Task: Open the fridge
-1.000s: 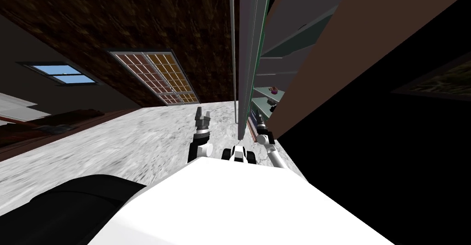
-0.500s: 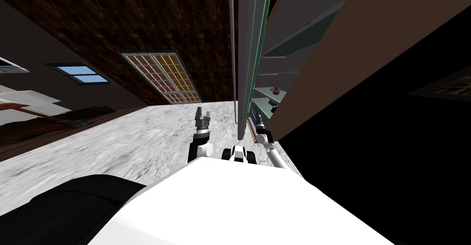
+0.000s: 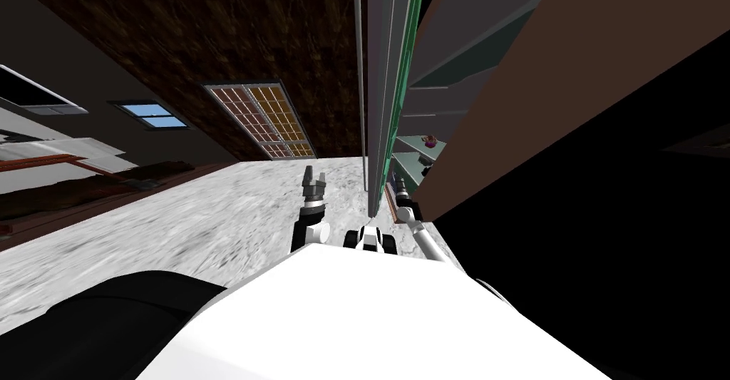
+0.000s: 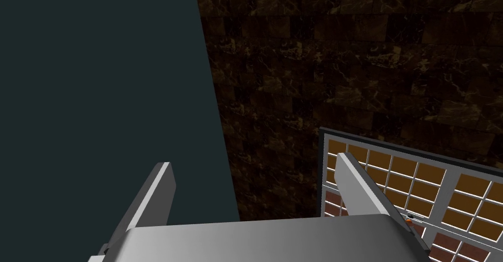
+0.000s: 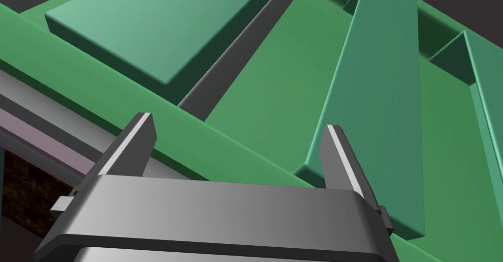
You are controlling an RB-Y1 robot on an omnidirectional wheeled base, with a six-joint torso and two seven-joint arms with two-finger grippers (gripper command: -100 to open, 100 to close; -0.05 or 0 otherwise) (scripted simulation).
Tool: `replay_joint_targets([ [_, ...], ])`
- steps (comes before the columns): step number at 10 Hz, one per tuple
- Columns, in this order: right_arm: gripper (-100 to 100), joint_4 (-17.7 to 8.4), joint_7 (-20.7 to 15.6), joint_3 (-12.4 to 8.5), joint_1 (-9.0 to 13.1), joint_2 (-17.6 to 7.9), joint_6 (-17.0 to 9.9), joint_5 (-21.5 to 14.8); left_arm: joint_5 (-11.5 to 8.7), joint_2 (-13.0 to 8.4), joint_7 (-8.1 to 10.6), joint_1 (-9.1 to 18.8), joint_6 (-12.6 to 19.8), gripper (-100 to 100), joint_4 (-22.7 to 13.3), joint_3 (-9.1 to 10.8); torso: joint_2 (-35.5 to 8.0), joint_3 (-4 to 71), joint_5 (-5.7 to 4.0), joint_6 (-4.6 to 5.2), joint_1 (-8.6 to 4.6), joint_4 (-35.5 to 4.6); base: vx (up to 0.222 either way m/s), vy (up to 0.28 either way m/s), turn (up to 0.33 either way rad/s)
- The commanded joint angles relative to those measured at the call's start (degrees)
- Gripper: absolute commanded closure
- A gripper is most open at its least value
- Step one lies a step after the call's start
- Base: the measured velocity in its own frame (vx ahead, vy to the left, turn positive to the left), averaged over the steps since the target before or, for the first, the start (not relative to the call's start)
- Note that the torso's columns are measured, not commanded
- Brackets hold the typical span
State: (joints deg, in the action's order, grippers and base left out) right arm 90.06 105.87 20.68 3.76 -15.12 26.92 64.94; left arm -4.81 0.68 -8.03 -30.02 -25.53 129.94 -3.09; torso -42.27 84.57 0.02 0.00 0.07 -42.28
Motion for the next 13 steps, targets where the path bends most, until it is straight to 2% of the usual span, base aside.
replay_joint_targets([
  [1,-100,-1.04,3.04,0.63,0.83,-0.51,0.03,1.56,0.0,0.0,0.0,0.0,0.0,0,0.0,0.0,-0.01,0.0,0.0,-0.01,-0.02,0.0,0.005,-0.033,0.067],
  [2,-100,-0.84,2.36,0.55,0.62,-0.42,0.09,1.16,0.0,0.0,0.0,0.0,0.0,0,0.0,0.0,-0.02,-0.01,-0.01,0.01,-0.04,0.0,0.003,-0.014,0.01],
  [3,-100,-0.78,1.73,-0.56,1.73,-0.12,-1.74,2.09,0.0,0.0,0.0,0.0,0.0,0,0.0,0.0,-0.03,-0.02,-0.01,0.02,-0.01,-0.01,0.036,0.007,-0.066],
  [4,-100,-0.75,1.44,-0.95,2.1,-0.01,-2.36,2.39,0.0,0.0,0.0,-0.01,0.0,0,0.0,0.0,0.08,0.04,0.01,0.01,0.02,0.01,0.067,0.021,-0.055],
  [5,-100,-0.76,1.81,-0.56,1.71,-0.14,-1.64,2.09,0.0,0.01,0.0,-0.01,0.0,0,0.0,0.0,0.14,0.09,0.01,0.0,0.02,0.04,0.032,0.012,-0.007],
  [6,100,-0.87,2.46,0.4,0.83,-0.39,-0.2,1.36,0.0,0.0,0.0,0.0,0.0,0,0.0,0.0,-0.01,0.0,-0.02,0.0,-0.06,0.01,-0.032,-0.008,0.08],
  [7,100,-0.78,1.89,-0.17,1.31,-0.14,-1.21,1.79,0.0,0.0,0.0,0.01,0.0,0,0.0,0.0,-0.23,-0.14,-0.04,0.0,-0.14,-0.05,-0.021,-0.006,0.02],
  [8,100,-3.66,2.19,-2.96,4.12,1.42,0.76,-0.92,0.0,0.0,0.0,0.0,0.0,0,0.0,0.0,-0.16,-0.11,-0.03,0.02,-0.12,-0.06,-0.041,0.052,0.268],
  [9,100,-4.83,2.19,-4.49,4.72,1.42,0.76,-0.92,0.0,0.01,0.0,0.02,0.0,0,0.0,-0.01,-0.11,-0.07,0.02,-0.06,0.13,-0.04,-0.049,0.059,0.15],
  [10,100,-5.69,2.19,-4.49,4.72,1.42,0.76,-0.92,0.0,0.01,0.0,0.01,0.0,0,0.0,-0.01,-0.05,-0.03,0.03,0.03,0.07,-0.02,-0.025,0.032,-0.036],
  [11,100,-7.78,2.44,-7.1,7.4,2.98,2.53,-3.57,0.0,0.01,0.0,0.0,0.0,0,0.0,-0.01,0.04,0.02,-0.03,0.04,-0.13,0.02,-0.043,0.059,0.234],
  [12,100,-9.08,2.44,-8.89,8.17,2.98,2.53,-3.57,0.0,0.01,0.0,0.01,0.0,0,0.0,-0.01,0.01,0.02,-0.02,-0.05,-0.02,0.0,-0.035,0.056,0.159],
  [13,100,-10.59,2.44,-8.89,8.17,2.98,2.53,-3.57,0.0,0.01,0.0,0.0,0.0,0,0.0,-0.01,0.02,0.01,-0.02,0.03,-0.08,0.01,-0.013,0.025,-0.019],
])
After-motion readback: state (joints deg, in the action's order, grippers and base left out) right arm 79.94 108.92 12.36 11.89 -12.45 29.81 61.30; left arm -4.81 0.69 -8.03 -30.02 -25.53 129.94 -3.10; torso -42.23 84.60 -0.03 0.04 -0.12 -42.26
